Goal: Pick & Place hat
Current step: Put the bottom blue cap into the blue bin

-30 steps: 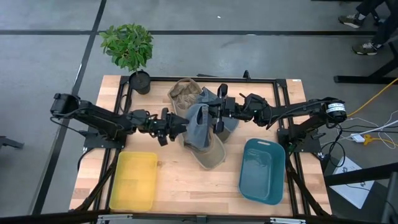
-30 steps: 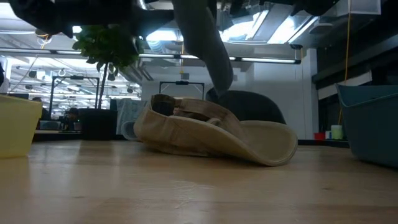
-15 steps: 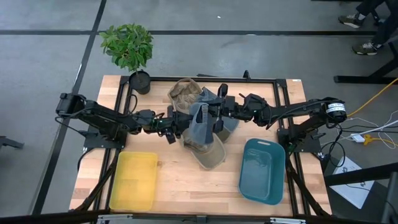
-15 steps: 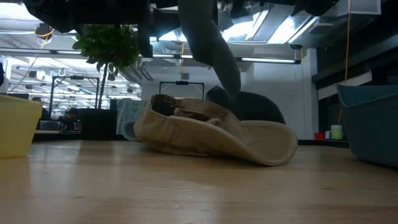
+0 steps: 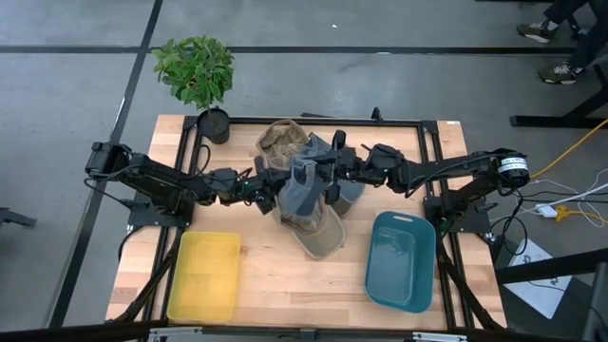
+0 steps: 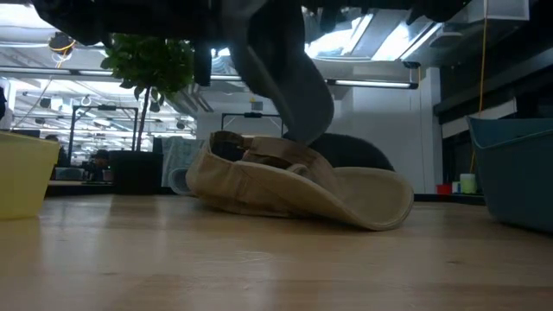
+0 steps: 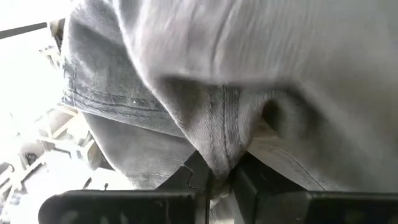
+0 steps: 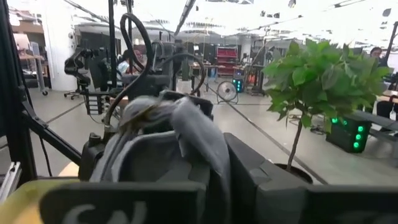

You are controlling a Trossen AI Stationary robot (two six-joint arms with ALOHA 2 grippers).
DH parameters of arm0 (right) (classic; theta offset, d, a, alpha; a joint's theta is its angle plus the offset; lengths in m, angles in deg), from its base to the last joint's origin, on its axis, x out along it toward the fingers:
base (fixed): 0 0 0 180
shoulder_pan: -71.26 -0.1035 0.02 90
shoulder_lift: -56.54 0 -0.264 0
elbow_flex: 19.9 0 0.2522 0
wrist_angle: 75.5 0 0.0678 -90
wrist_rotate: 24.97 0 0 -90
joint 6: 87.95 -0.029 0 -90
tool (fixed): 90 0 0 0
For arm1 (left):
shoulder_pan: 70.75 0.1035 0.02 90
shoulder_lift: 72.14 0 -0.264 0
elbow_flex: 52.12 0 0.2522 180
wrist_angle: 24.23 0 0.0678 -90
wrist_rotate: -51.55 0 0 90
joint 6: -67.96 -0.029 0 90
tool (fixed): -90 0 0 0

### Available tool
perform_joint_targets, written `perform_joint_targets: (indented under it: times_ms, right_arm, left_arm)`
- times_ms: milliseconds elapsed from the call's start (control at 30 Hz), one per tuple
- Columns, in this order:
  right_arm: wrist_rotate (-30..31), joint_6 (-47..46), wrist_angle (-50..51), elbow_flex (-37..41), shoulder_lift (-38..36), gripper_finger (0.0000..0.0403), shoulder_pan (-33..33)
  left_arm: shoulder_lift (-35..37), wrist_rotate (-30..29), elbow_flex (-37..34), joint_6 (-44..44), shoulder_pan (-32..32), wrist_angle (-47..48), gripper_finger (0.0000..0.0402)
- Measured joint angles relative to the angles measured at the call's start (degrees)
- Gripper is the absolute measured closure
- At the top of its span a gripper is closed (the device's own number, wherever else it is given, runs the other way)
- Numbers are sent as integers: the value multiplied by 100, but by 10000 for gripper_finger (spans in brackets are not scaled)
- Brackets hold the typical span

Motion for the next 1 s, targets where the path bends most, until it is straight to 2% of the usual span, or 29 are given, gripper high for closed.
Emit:
perform_joint_targets:
  times_ms: [133, 300, 467, 567, 733, 833, 1000]
  right_arm:
    - [98, 236, 215, 0, 0, 360, 0]
    - [695, 572, 479, 0, -40, 351, -4]
    - [952, 889, 687, 0, -107, 311, -4]
    - [1093, 1026, 731, 0, -129, 276, -7]
    - [1648, 1278, 908, -74, -129, 220, -66]
    - [2058, 1357, 1551, -415, -129, 196, -176]
    - [2371, 1292, 3159, -1246, -101, 177, -411]
  left_arm:
    - [0, -661, 0, -109, -184, 288, 373]
    - [92, -1544, -2, -253, -537, 638, 378]
    - [693, -1823, -2, 511, -667, 1713, 378]
    - [1243, -1570, -2, 1230, -584, 2563, 378]
    - [2218, -766, -2, 2339, -278, 3919, 378]
    - [2659, -344, -2, 3026, -23, 4589, 378]
    - [3021, 477, 148, 4117, 368, 5821, 378]
